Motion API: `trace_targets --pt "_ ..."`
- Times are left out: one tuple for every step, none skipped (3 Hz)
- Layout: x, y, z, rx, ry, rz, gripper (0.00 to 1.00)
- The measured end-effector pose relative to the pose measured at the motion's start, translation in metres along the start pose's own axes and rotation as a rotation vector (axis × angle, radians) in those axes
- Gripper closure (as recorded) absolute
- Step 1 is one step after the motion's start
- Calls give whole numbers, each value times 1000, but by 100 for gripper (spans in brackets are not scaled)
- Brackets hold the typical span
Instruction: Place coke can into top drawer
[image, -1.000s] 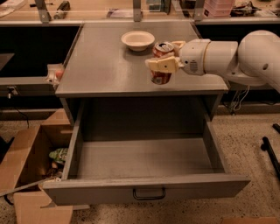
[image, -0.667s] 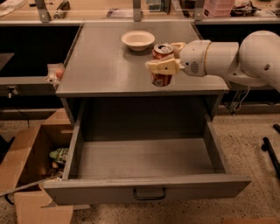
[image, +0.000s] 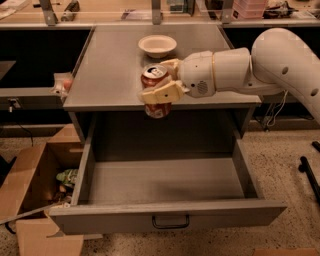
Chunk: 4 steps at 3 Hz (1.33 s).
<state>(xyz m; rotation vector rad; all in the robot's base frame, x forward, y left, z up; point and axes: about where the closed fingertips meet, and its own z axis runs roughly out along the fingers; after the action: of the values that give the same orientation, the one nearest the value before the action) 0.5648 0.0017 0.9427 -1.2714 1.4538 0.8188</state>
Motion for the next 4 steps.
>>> trace_targets --pt "-3 76 13 -172 -6 -16 100" --pt "-2 81 17 -187 -2 -13 100" --pt "13 84 24 -186 15 16 100" --pt "72 95 51 -170 26 71 100"
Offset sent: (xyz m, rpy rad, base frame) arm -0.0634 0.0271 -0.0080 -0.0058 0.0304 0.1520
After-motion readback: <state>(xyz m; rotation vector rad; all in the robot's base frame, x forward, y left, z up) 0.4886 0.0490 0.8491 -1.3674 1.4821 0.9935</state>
